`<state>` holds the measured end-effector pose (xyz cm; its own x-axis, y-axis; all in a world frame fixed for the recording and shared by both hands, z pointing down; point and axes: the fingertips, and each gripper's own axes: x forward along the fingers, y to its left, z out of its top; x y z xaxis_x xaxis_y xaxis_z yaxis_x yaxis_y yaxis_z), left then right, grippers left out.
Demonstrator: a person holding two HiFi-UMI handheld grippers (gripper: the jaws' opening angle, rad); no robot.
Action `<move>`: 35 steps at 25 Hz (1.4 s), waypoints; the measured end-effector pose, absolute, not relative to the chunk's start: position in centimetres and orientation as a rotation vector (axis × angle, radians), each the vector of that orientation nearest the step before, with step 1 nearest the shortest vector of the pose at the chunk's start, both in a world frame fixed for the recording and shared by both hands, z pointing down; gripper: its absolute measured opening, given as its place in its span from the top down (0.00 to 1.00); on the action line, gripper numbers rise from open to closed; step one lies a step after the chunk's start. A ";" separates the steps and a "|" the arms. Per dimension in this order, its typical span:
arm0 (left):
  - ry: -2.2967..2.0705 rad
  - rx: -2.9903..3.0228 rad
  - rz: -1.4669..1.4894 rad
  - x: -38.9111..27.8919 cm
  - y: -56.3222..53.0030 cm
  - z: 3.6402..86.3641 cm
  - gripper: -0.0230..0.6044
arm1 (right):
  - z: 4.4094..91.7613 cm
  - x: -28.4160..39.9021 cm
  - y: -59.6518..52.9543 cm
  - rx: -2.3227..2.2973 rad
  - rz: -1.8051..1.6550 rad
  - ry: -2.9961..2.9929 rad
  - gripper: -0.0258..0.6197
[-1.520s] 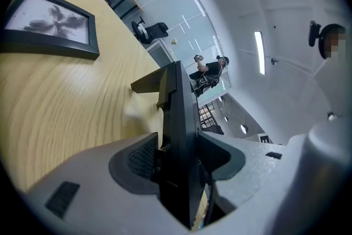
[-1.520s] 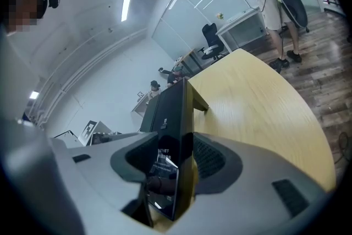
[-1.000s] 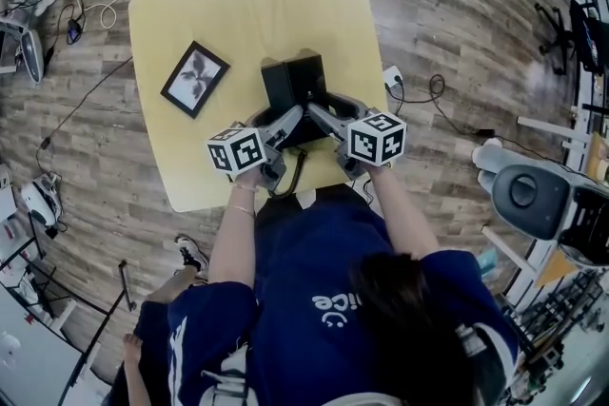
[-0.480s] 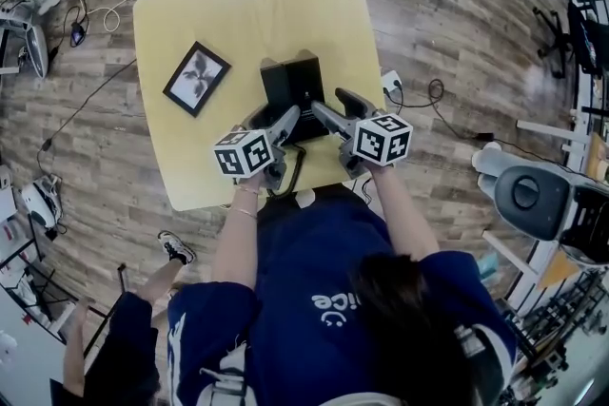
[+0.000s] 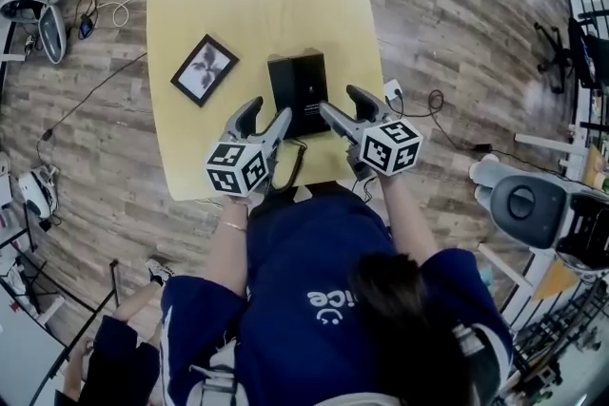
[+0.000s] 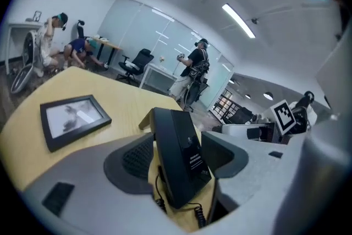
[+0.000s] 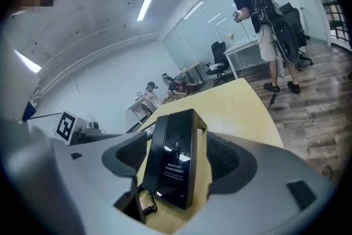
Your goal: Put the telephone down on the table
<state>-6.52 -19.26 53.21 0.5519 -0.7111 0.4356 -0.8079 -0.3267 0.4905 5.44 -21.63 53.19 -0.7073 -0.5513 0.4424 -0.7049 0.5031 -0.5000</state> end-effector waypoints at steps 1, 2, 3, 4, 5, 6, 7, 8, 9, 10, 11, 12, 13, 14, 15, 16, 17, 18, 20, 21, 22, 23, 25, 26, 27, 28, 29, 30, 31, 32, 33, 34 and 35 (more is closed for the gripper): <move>-1.220 2.146 0.203 -6.4 -18.9 52.4 0.55 | 52.6 5.3 -21.4 1.066 0.952 -2.527 0.43; -1.219 2.176 0.209 -6.2 -18.6 51.5 0.55 | 52.0 5.3 -21.2 1.062 0.907 -2.532 0.43; -1.220 2.198 0.202 -6.0 -18.3 50.7 0.55 | 51.4 5.2 -20.9 1.059 0.863 -2.537 0.43; -1.224 2.214 0.185 -6.0 -18.1 49.9 0.55 | 50.8 5.2 -20.6 1.058 0.822 -2.543 0.43; -1.233 2.227 0.166 -6.0 -17.9 49.2 0.55 | 50.2 5.1 -20.3 1.060 0.786 -2.550 0.43; -1.243 2.239 0.153 -6.0 -17.7 48.5 0.55 | 49.5 5.0 -20.0 1.065 0.758 -2.559 0.43; -1.254 2.252 0.151 -6.0 -17.5 47.9 0.55 | 48.9 4.9 -19.8 1.072 0.735 -2.569 0.43; -1.265 2.270 0.158 -5.9 -17.3 47.4 0.55 | 48.2 4.9 -19.5 1.081 0.713 -2.580 0.43; -1.275 2.293 0.171 -5.7 -17.1 46.8 0.55 | 47.5 4.8 -19.2 1.090 0.688 -2.589 0.43; -1.282 2.317 0.180 -5.5 -16.9 46.3 0.55 | 46.9 4.7 -18.9 1.099 0.658 -2.598 0.45; -1.285 2.339 0.181 -5.3 -16.7 45.8 0.55 | 46.4 4.6 -18.6 1.106 0.627 -2.606 0.47; -1.282 2.356 0.174 -5.1 -16.5 45.3 0.55 | 45.9 4.5 -18.3 1.112 0.602 -2.613 0.50; -1.278 2.369 0.165 -4.9 -16.4 44.9 0.55 | 45.5 4.3 -18.1 1.117 0.584 -2.621 0.54; -1.276 2.380 0.158 -4.8 -16.3 44.6 0.55 | 45.2 4.2 -17.9 1.120 0.573 -2.629 0.57; -1.278 2.392 0.157 -4.7 -16.2 44.4 0.55 | 44.9 4.0 -17.8 1.124 0.565 -2.635 0.60; -1.280 2.404 0.158 -4.6 -16.1 44.2 0.55 | 44.7 3.9 -17.7 1.129 0.555 -2.640 0.63; -1.281 2.416 0.158 -4.5 -15.9 44.0 0.55 | 44.5 3.8 -17.7 1.137 0.544 -2.642 0.67; -1.279 2.426 0.154 -4.5 -15.8 43.8 0.56 | 44.2 3.6 -17.7 1.147 0.533 -2.644 0.73; -1.267 2.445 0.138 -4.4 -15.4 43.2 0.56 | 43.8 3.3 -17.7 1.163 0.523 -2.647 0.81; -1.262 2.454 0.131 -4.4 -15.2 43.0 0.56 | 43.7 3.0 -17.6 1.167 0.522 -2.649 0.85; -1.261 2.461 0.126 -4.4 -15.1 42.8 0.56 | 43.6 2.8 -17.6 1.170 0.521 -2.650 0.88; -1.265 2.466 0.124 -4.5 -15.0 42.7 0.58 | 43.5 2.7 -17.6 1.171 0.519 -2.652 0.91; -1.284 2.469 0.122 -4.6 -15.0 42.6 0.68 | 43.5 2.4 -17.6 1.168 0.517 -2.656 0.94; -1.290 2.470 0.123 -4.6 -15.0 42.6 0.70 | 43.5 2.2 -17.5 1.164 0.519 -2.660 0.95; -1.297 2.471 0.128 -4.5 -15.0 42.7 0.72 | 43.5 2.1 -17.5 1.160 0.521 -2.664 0.95; -1.307 2.470 0.137 -4.6 -14.9 42.7 0.77 | 43.6 2.0 -17.4 1.156 0.523 -2.666 0.95; -1.322 2.468 0.146 -4.7 -14.9 42.8 0.83 | 43.6 2.0 -17.3 1.152 0.523 -2.668 0.95; -1.337 2.463 0.151 -4.8 -15.0 42.9 0.90 | 43.7 1.8 -17.2 1.148 0.520 -2.667 0.95; -1.347 2.456 0.149 -4.9 -15.0 42.9 0.95 | 43.7 1.7 -17.2 1.143 0.515 -2.667 0.95; -1.350 2.449 0.143 -5.1 -15.1 42.9 0.96 | 43.7 1.6 -17.2 1.139 0.512 -2.666 0.95; -1.348 2.443 0.137 -5.2 -15.2 42.9 0.96 | 43.7 1.5 -17.3 1.135 0.510 -2.667 0.95; -1.345 2.439 0.135 -5.3 -15.3 43.0 0.96 | 43.6 1.3 -17.4 1.132 0.510 -2.668 0.95; -1.346 2.437 0.137 -5.4 -15.4 43.0 0.96 | 43.6 1.2 -17.4 1.131 0.510 -2.669 0.95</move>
